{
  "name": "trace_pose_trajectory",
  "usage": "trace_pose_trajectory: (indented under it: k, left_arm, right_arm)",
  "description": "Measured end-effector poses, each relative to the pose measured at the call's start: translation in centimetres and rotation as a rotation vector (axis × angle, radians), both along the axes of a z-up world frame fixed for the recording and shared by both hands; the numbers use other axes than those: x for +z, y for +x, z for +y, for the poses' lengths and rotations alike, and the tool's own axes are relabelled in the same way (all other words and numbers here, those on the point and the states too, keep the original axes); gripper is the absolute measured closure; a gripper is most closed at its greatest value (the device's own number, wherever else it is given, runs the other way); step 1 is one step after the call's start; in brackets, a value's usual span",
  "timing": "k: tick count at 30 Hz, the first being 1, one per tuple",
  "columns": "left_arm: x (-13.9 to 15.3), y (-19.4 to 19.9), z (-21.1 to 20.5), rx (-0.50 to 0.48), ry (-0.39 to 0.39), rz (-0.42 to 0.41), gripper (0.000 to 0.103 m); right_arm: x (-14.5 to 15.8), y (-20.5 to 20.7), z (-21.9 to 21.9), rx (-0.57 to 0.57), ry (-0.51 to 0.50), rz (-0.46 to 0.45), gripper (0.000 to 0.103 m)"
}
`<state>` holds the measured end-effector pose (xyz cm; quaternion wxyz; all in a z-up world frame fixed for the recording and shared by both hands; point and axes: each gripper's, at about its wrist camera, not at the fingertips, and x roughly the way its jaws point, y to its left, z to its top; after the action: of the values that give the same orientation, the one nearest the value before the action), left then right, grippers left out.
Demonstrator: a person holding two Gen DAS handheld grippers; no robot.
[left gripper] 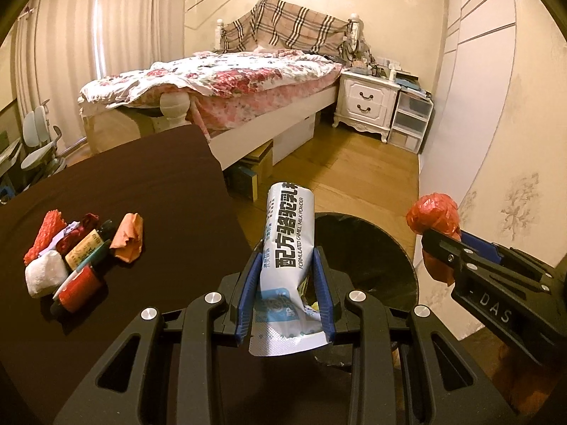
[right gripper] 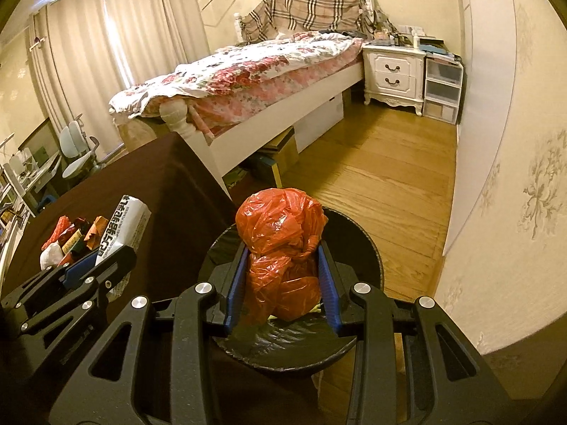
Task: Collect trash
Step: 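Carry the red bag and white packet over the black bin with both grippers, then open the right gripper over the bin while the left gripper releases the white packet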
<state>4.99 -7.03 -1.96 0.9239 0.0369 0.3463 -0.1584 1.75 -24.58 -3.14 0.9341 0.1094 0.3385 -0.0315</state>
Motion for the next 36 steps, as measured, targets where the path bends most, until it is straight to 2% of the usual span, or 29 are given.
trace_pose_trajectory:
  k: [13,14,15,16,17,20,29,36]
  left_arm:
    - [-0.3,0.7,-0.3,0.003,0.008,0.005,0.069]
    - [-0.4,0.8,-0.3,0.003,0.011,0.006,0.067]
    - [-0.4,0.8,-0.3,0.003,0.015,0.005,0.063]
    - [-0.4,0.9,-0.3,0.006,0.017,0.001,0.054]
    - [-0.3,0.8,-0.3,0.009,0.015,-0.006,0.046]
    - [-0.1,0.8,-0.2,0.015,0.009,-0.019,0.034]
    - [0.0,0.1,0.8,0.053,0.02,-0.04,0.029]
    - [0.3,-0.7,3.3,0.099,0.037,-0.057,0.028]
  right_arm:
    - [-0.7,0.8,-0.8,-0.027,0.006,0.023,0.064]
    - [-0.8,0.9,-0.8,-0.027,0.005,0.026,0.063]
    - [-0.9,0.8,-0.9,-0.032,0.003,0.026,0.055]
    - [-0.9,0.8,-1.0,-0.04,0.002,0.024,0.05]
    - [-0.9,0.7,-1.1,-0.045,0.001,0.022,0.049]
    - [-0.8,0.6,-1.3,-0.057,-0.001,0.021,0.046]
    - [-0.6,0.3,-1.2,-0.061,-0.004,0.018,0.041]
    - [0.1,0.4,1.1,-0.006,-0.016,0.017,0.041]
